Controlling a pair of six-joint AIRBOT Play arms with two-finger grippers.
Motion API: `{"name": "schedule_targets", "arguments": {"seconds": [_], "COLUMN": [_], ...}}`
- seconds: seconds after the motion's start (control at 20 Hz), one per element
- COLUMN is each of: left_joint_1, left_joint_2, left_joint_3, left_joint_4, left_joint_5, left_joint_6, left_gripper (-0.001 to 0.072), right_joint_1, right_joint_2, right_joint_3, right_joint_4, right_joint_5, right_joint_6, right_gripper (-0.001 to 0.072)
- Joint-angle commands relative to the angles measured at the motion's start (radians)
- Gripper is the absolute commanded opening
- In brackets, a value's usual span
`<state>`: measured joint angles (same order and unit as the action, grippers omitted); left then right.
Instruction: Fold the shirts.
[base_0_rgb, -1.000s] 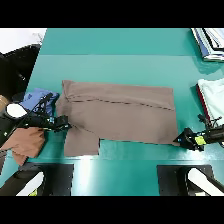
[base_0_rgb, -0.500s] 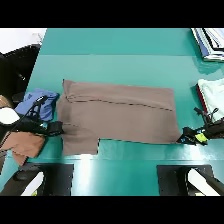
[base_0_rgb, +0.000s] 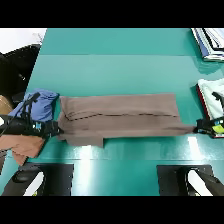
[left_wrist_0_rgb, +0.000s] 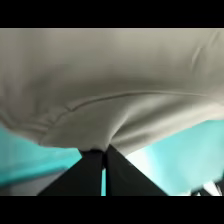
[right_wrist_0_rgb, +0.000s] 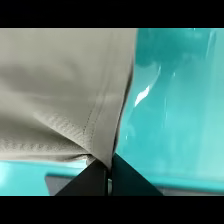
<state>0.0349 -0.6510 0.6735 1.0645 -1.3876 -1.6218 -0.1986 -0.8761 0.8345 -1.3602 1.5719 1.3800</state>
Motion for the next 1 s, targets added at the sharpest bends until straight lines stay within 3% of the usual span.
{"name": "schedule_targets", "arguments": {"seconds": [0.0, 0.35, 0.55, 0.6, 0.65, 0.7, 0.75, 0.9, 0.95], "left_joint_1": [0.001, 0.001, 0.001, 0.001, 0.001, 0.001, 0.001, 0.001, 0.001], "left_joint_2": [-0.127, -0.553, -0.663, -0.667, -0.667, -0.667, -0.665, -0.660, -0.660], "left_joint_3": [0.098, 0.315, 0.353, 0.353, 0.353, 0.359, 0.369, 0.419, 0.430], "left_joint_4": [0.021, 0.013, -0.002, -0.002, -0.003, -0.003, -0.003, -0.002, -0.012], "left_joint_5": [0.143, 0.374, 0.443, 0.450, 0.459, 0.459, 0.447, 0.349, 0.319], "left_joint_6": [0.069, 0.171, 0.209, 0.208, 0.208, 0.208, 0.208, 0.209, 0.209], "left_gripper": [0.0027, 0.0029, 0.0031, 0.0079, 0.0390, 0.0637, 0.0675, 0.0669, 0.0480], "right_joint_1": [0.086, 0.156, 0.139, 0.127, 0.111, 0.093, 0.069, -0.005, -0.039], "right_joint_2": [-0.144, -0.534, -0.677, -0.707, -0.732, -0.751, -0.762, -0.747, -0.738], "right_joint_3": [0.117, 0.399, 0.520, 0.548, 0.572, 0.594, 0.607, 0.600, 0.582], "right_joint_4": [0.014, 0.040, 0.147, 0.202, 0.270, 0.334, 0.397, 0.415, 0.417], "right_joint_5": [-0.098, -0.145, -0.160, -0.158, -0.154, -0.147, -0.136, -0.075, -0.053], "right_joint_6": [0.006, 0.007, 0.006, -0.006, -0.021, -0.024, -0.053, -0.109, -0.117], "right_gripper": [0.0014, 0.0017, 0.0017, 0.0085, 0.0296, 0.0392, 0.0392, 0.0457, 0.0456]}}
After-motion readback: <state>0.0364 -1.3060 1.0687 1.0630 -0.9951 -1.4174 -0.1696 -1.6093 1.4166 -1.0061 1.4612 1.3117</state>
